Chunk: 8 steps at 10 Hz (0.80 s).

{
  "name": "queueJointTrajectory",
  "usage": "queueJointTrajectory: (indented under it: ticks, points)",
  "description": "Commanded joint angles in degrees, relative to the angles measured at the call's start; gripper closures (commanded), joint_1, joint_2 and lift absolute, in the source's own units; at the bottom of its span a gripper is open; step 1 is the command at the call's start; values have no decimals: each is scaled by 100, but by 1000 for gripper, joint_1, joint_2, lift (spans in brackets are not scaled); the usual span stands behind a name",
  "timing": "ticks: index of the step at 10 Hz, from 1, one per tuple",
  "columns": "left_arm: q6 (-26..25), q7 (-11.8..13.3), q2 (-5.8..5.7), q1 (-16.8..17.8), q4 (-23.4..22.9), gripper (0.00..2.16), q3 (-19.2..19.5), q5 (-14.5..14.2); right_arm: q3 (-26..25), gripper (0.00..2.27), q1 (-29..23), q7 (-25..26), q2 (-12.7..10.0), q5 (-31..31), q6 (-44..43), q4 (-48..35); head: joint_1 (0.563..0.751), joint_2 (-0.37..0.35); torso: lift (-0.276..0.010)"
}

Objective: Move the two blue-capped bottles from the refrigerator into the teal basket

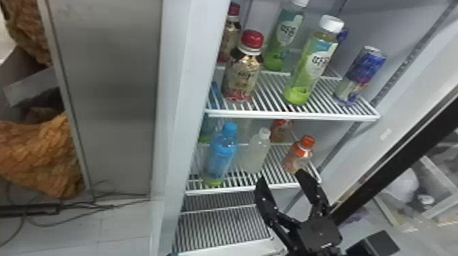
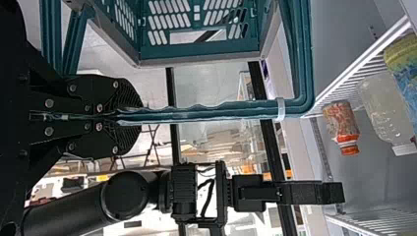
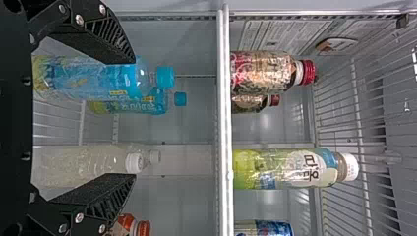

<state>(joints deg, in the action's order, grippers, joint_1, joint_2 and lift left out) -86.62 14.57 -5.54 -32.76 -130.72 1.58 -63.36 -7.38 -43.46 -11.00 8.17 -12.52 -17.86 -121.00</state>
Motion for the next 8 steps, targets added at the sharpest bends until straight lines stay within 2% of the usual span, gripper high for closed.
queueJointTrajectory:
  ticks: [1,8]
  points:
    - [0,2,0,0,1,1174,0,-9,-1,193,1,1,0,-4,0,0,695,-350,-168]
    - [14,2,9,-14,1,1174,-9,-115,-1,194,1,-16,0,-92,0,28,695,-350,-168]
